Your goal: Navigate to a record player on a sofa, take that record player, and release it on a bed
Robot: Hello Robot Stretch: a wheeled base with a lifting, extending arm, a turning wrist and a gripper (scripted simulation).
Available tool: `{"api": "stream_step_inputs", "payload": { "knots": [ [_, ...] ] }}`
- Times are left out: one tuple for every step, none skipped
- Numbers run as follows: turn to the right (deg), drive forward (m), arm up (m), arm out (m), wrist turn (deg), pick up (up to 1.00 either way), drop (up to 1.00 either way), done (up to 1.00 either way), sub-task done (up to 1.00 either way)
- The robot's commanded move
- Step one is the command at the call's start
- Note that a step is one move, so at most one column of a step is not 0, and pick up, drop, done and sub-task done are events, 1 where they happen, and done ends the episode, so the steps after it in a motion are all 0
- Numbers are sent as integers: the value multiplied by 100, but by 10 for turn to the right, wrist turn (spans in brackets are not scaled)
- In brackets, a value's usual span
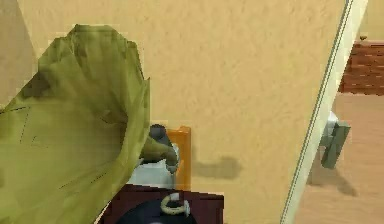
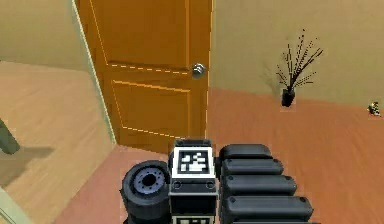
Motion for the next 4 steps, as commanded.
{"api": "stream_step_inputs", "payload": {
  "knots": [
    [-450, 0, 0, 0, 0, 0, 0, 0, 0],
    [-210, 0, 0, 0, 0, 0, 0, 0, 0],
    [450, 0, 0, 0, 0, 0, 0, 0, 0],
    [450, 0, 0, 0, 0, 0, 0, 0, 0]
  ]
}}
